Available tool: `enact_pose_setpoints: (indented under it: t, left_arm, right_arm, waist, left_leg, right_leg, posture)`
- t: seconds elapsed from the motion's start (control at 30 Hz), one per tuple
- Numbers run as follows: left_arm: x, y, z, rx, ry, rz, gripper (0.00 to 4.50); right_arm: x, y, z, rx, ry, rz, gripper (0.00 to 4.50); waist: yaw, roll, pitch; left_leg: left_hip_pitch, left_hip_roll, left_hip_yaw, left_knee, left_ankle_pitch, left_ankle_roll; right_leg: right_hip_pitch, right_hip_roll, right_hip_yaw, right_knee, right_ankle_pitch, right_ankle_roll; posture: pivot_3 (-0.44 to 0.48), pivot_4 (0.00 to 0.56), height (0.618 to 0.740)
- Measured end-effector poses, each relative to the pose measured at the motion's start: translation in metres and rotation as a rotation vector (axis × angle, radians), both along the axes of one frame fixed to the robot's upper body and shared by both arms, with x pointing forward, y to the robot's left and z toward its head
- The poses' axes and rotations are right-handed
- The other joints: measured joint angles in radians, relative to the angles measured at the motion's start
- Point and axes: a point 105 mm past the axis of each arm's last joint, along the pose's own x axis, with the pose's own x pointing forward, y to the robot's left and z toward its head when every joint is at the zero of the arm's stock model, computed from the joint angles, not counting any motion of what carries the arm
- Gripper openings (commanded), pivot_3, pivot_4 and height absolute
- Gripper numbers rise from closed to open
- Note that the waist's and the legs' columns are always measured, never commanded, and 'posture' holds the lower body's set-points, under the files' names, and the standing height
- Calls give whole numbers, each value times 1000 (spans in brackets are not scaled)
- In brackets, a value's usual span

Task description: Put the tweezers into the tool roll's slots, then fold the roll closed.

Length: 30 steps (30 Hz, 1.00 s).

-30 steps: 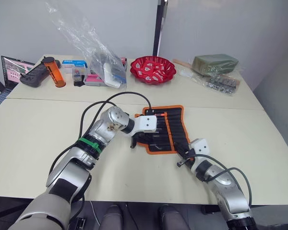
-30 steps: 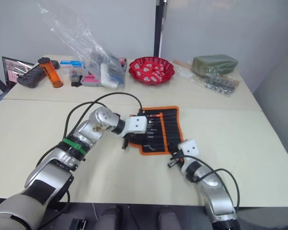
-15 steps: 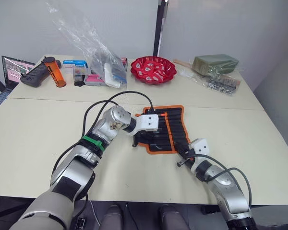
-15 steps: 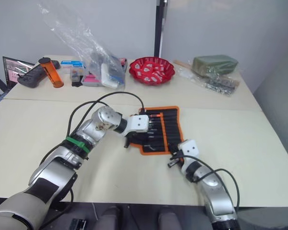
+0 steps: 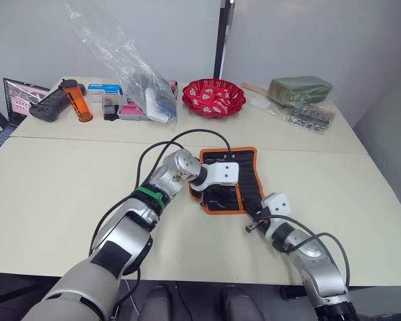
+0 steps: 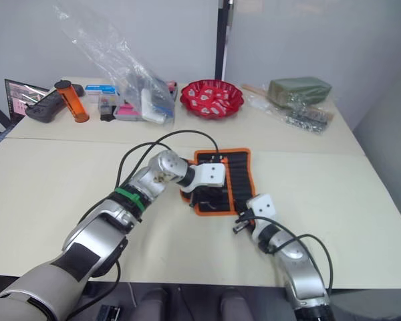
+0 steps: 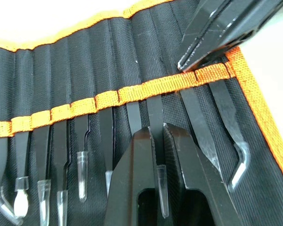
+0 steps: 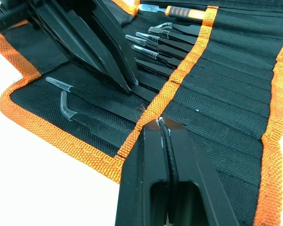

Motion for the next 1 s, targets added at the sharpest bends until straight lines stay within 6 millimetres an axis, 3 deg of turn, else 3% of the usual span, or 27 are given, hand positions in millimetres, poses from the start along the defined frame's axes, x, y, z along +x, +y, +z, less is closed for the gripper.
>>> enact_pose_setpoints:
  t: [0.2, 0.43, 0.63, 0.77, 0.9, 1.0]
  left_arm:
    - [-1, -4, -1, -7, 1, 3, 25]
    - [3, 0, 10, -25, 5, 48, 2483]
    - [-9, 11, 52, -158, 53, 92, 4443]
    - [-9, 31, 71, -229, 89, 177, 4476]
    - [0, 72, 82, -302, 104, 311, 4476]
    - [-6, 121, 80, -402, 97, 374, 4476]
  right_arm:
    - [-1, 0, 0, 0, 2, 0, 0]
    - [-1, 3, 0, 0, 2, 11, 0]
    - [-1, 5, 1, -2, 1, 20, 0]
    - [-1, 6, 3, -1, -6, 39, 0]
    - [-1, 6, 9, 17, 0, 60, 0]
    - [-7, 20, 27, 99, 17, 177, 0]
  waist:
    - [0, 0, 0]
    - [-7, 0, 0]
    - [-14, 1, 0]
    - [-21, 4, 0]
    - [-25, 6, 1]
    - [-38, 13, 5]
  left_leg:
    - [0, 0, 0, 0, 0, 0]
    - [0, 0, -1, -1, 0, 0]
    - [0, 0, -2, -1, 0, 0]
    - [1, 0, -2, -1, 0, 0]
    - [1, 0, -2, -1, 0, 0]
    - [0, 1, -2, -2, 0, 0]
  right_leg:
    - [0, 0, 0, 0, 0, 0]
    - [0, 0, 0, 1, 0, 0]
    - [0, 1, 0, 1, 0, 0]
    - [0, 1, 0, 2, 0, 0]
    - [0, 1, -1, 2, 0, 0]
    - [-2, 1, 1, 2, 0, -1]
  posture:
    - [0, 150, 740]
    - [0, 150, 740]
    - [0, 150, 740]
    - [0, 150, 740]
    - [0, 150, 740]
    - [0, 150, 740]
